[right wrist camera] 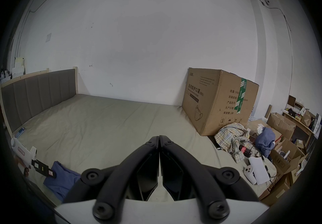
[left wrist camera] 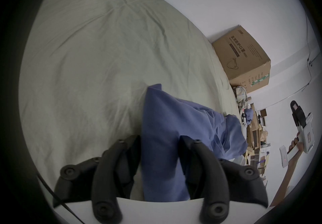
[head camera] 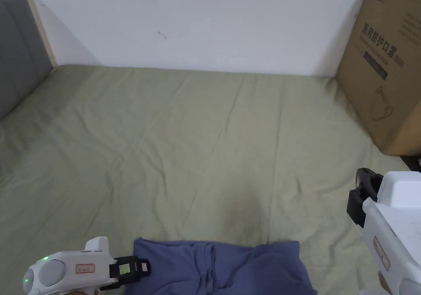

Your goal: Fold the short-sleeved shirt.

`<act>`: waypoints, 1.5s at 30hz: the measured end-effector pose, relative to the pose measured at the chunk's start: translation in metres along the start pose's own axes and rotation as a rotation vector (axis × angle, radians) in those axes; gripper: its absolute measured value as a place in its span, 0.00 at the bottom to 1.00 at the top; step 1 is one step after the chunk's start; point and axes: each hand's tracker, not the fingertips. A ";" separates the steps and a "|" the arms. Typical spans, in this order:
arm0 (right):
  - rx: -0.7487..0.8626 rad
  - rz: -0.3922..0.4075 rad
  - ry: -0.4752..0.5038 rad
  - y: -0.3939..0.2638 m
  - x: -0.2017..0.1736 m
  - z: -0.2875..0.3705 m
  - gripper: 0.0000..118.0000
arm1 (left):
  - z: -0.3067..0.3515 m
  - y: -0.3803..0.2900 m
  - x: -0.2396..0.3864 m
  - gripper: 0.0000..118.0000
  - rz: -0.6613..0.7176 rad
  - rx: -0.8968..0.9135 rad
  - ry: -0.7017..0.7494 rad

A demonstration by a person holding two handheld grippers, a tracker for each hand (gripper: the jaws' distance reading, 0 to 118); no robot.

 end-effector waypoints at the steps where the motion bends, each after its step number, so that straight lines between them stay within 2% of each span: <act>1: -0.001 -0.001 -0.001 -0.001 0.001 0.000 0.00 | -0.003 0.001 0.003 0.31 -0.010 -0.013 -0.004; 3: -0.004 -0.006 -0.003 -0.001 0.002 0.000 0.00 | -0.011 0.001 0.008 0.15 -0.032 -0.036 0.015; 8: -0.003 -0.011 -0.007 -0.001 0.004 0.002 0.00 | -0.004 -0.002 0.023 0.08 -0.081 0.002 0.068; 15: 0.020 -0.027 -0.001 0.005 0.006 0.001 0.00 | 0.037 0.008 0.029 0.04 -0.112 0.044 0.076; 24: 0.040 -0.047 0.020 0.005 0.007 0.001 0.00 | 0.105 0.034 0.035 0.04 -0.176 0.111 0.240; 27: 0.043 -0.050 0.020 0.004 0.009 0.001 0.00 | 0.120 0.033 0.065 0.04 -0.180 0.124 0.228; 29: 0.043 -0.060 0.021 0.003 0.011 0.001 0.00 | 0.119 0.031 0.094 0.04 -0.205 0.119 0.169; 33: 0.041 -0.069 0.023 0.001 0.015 0.001 0.00 | 0.095 0.025 0.156 0.04 -0.190 0.067 0.074; 40: 0.039 -0.079 0.009 -0.005 0.028 0.009 0.00 | 0.000 0.009 0.220 0.04 -0.282 -0.062 0.046; 45: 0.028 -0.084 -0.018 -0.009 0.042 0.012 0.00 | -0.073 -0.020 0.250 0.04 -0.355 -0.152 0.119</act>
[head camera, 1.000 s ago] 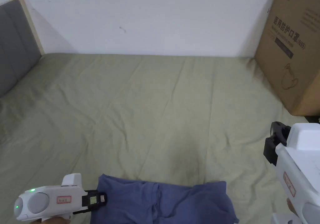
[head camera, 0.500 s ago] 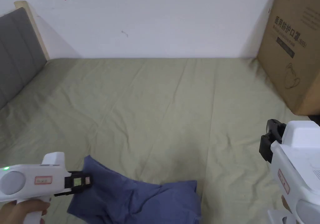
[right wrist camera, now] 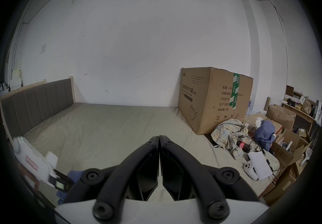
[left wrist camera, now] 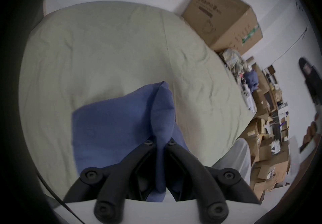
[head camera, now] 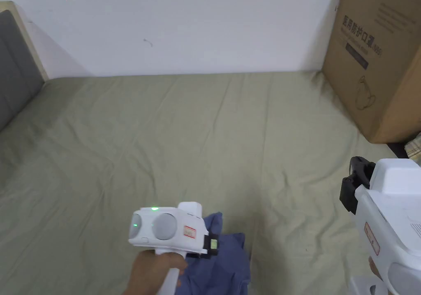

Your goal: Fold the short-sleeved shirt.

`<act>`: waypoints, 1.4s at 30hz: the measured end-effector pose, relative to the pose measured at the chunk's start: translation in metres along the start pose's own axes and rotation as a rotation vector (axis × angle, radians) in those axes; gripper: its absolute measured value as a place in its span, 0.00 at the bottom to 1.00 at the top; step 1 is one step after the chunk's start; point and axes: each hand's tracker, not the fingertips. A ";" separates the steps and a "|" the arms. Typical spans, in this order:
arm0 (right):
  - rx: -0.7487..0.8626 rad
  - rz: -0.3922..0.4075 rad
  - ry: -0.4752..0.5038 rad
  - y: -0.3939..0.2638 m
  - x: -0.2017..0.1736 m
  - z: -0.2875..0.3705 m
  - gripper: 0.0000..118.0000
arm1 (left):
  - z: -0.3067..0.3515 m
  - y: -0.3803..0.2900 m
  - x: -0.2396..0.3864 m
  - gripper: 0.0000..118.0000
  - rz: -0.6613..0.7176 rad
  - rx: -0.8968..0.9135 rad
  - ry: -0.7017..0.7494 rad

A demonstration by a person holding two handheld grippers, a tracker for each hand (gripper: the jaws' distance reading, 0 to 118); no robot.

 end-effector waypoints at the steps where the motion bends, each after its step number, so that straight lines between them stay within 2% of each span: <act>1: -0.002 0.001 -0.005 -0.001 0.002 0.001 0.00 | -0.015 -0.003 0.007 0.04 0.011 -0.029 0.015; 3: -0.005 0.003 -0.016 -0.002 0.006 0.002 0.00 | -0.034 -0.009 0.017 0.04 0.022 -0.039 0.012; 9: -0.017 -0.002 -0.035 -0.006 0.012 0.003 0.00 | -0.076 -0.030 0.041 0.05 -0.064 -0.071 0.141; 10: -0.018 -0.002 -0.036 -0.006 0.012 0.004 0.00 | -0.074 -0.029 0.045 0.10 -0.077 -0.062 0.155; 12: -0.016 -0.001 -0.037 -0.006 0.012 0.005 0.00 | -0.065 -0.026 0.047 0.29 -0.086 -0.054 0.153; 13: -0.016 0.001 -0.036 -0.005 0.012 0.005 0.00 | -0.055 -0.025 0.047 0.43 -0.087 -0.037 0.123; 14: -0.015 0.001 -0.036 -0.005 0.012 0.005 0.00 | -0.047 -0.023 0.047 0.62 -0.078 -0.021 0.072; 16: -0.012 -0.002 -0.038 -0.004 0.013 0.005 0.00 | -0.023 -0.021 0.045 0.76 -0.039 0.062 0.007; 19: -0.005 -0.007 -0.037 -0.001 0.012 0.006 0.00 | 0.018 -0.026 0.039 0.78 -0.072 0.265 -0.018; 23: 0.001 -0.005 -0.034 0.002 0.011 0.008 0.00 | 0.047 -0.036 0.026 0.78 -0.197 0.413 0.093; 26: 0.004 -0.008 -0.031 0.003 0.009 0.009 0.00 | 0.050 -0.044 0.011 0.75 -0.256 0.471 0.202; 28: 0.005 -0.007 -0.030 0.004 0.008 0.009 0.00 | 0.049 -0.051 0.000 0.65 -0.258 0.509 0.228; 29: 0.005 -0.006 -0.030 0.004 0.007 0.009 0.00 | 0.046 -0.054 -0.005 0.51 -0.257 0.511 0.227; 31: 0.002 -0.004 -0.027 0.004 0.007 0.008 0.00 | 0.041 -0.061 -0.016 0.14 -0.244 0.518 0.212; 32: 0.000 -0.004 -0.026 0.003 0.006 0.008 0.00 | 0.038 -0.062 -0.020 0.03 -0.225 0.506 0.200; 33: -0.001 -0.002 -0.024 0.003 0.006 0.008 0.00 | 0.034 -0.065 -0.024 0.01 -0.183 0.488 0.217; 37: -0.006 -0.002 -0.025 0.002 0.007 0.008 0.00 | 0.017 -0.075 -0.027 0.00 -0.169 0.439 0.188; 42: -0.014 -0.004 -0.034 0.001 0.010 0.007 0.00 | -0.012 -0.093 -0.006 0.00 -0.251 0.384 0.145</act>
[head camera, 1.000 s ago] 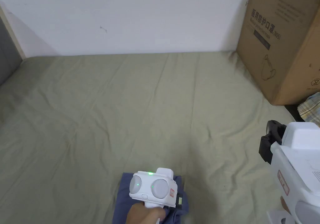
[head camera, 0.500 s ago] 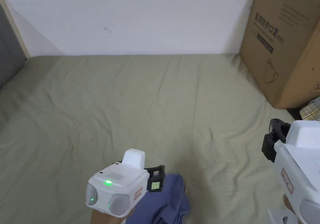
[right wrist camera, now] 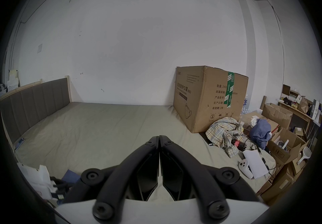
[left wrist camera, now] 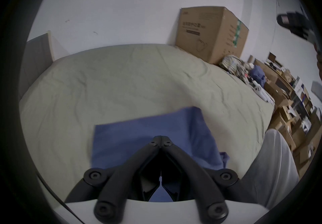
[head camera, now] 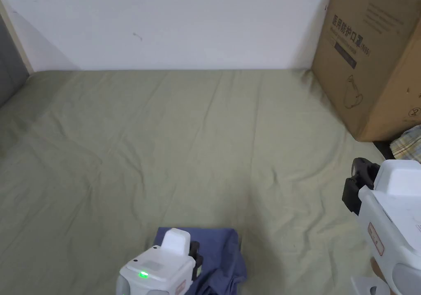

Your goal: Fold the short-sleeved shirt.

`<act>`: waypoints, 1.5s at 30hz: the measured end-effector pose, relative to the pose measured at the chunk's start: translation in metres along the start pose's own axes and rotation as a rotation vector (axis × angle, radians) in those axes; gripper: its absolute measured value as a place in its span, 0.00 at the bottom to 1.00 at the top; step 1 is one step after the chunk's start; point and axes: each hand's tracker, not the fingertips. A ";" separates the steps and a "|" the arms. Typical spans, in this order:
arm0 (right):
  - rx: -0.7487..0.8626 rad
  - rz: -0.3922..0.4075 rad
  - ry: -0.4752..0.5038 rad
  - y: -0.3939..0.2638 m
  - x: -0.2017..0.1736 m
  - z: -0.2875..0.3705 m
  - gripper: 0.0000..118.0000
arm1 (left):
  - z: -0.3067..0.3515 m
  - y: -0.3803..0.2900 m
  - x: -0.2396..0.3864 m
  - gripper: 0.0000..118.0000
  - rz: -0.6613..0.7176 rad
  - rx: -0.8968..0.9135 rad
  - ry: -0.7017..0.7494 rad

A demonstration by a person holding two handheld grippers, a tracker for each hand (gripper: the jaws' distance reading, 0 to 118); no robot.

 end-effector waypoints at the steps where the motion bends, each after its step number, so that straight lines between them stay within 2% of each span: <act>1: -0.002 0.000 -0.002 -0.001 0.002 -0.001 0.00 | -0.005 -0.004 0.008 0.00 -0.017 -0.021 -0.020; 5: -0.012 0.002 -0.011 -0.004 0.007 -0.002 0.00 | -0.024 -0.016 0.038 0.00 -0.065 -0.081 -0.099; 7: -0.018 0.002 -0.018 -0.005 0.011 -0.002 0.00 | -0.030 -0.021 0.057 0.00 -0.140 -0.083 -0.072; 11: -0.028 0.006 -0.032 -0.008 0.016 -0.004 0.00 | -0.044 -0.022 0.069 0.00 -0.100 -0.090 -0.072; 18: -0.044 -0.002 -0.041 -0.008 0.012 -0.004 0.00 | -0.057 -0.047 0.091 0.00 -0.181 -0.063 0.033; 22: -0.046 -0.001 -0.031 -0.006 0.007 -0.002 0.00 | -0.053 -0.031 0.082 0.00 -0.118 -0.090 0.004; 25: -0.030 0.001 -0.023 -0.003 0.005 0.000 0.00 | -0.027 -0.015 0.068 0.00 -0.050 0.030 -0.025; 33: 0.020 -0.002 0.018 0.010 -0.011 0.007 0.00 | 0.069 0.063 0.022 0.00 -0.053 0.310 0.035; 39: 0.067 -0.003 0.059 0.022 -0.030 0.011 0.00 | 0.127 0.107 -0.017 0.00 -0.082 0.483 0.175; 45: 0.116 -0.010 0.091 0.033 -0.049 0.013 0.00 | 0.170 0.129 -0.055 0.00 -0.075 0.565 0.299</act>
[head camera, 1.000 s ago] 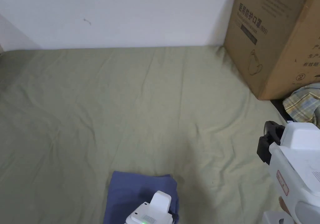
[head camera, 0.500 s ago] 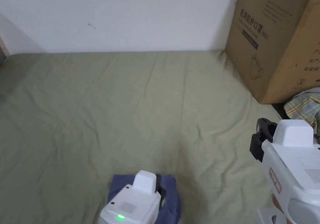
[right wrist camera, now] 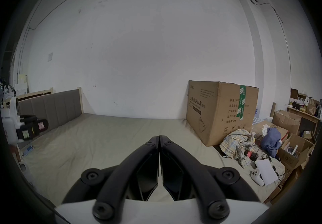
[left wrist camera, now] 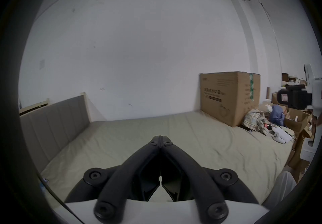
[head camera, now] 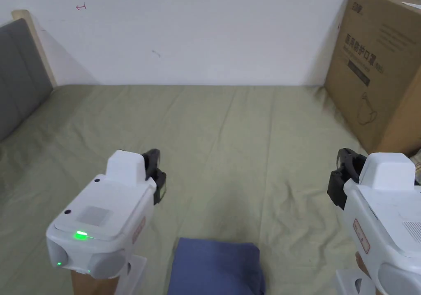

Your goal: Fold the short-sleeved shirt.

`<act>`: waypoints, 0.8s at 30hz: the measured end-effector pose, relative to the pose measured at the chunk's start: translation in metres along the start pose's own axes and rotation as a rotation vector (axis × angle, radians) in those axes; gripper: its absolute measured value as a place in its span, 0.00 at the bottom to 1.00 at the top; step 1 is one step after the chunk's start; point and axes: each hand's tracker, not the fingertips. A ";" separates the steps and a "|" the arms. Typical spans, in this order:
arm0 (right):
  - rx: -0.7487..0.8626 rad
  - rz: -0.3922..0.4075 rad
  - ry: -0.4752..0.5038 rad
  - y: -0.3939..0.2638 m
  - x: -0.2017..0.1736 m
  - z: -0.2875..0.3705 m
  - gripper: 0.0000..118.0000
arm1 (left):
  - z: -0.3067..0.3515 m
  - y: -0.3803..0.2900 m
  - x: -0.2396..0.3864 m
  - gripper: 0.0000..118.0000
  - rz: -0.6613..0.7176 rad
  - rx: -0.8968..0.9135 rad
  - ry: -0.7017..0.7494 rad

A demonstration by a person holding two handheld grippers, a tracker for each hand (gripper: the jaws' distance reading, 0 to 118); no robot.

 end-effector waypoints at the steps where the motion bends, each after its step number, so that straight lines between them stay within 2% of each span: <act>1: 0.007 -0.001 0.003 0.001 -0.003 0.000 0.00 | 0.001 0.003 -0.008 0.00 0.005 0.010 0.023; 8: 0.041 0.011 0.019 0.005 -0.017 0.001 0.00 | 0.006 0.008 -0.045 0.00 0.027 0.034 0.137; 15: 0.037 0.015 0.024 -0.008 -0.029 -0.001 0.00 | 0.014 0.002 -0.055 0.00 0.058 0.032 0.165; 24: -0.160 0.005 0.105 -0.117 -0.080 -0.031 0.00 | 0.027 0.000 -0.060 0.00 0.078 0.021 0.161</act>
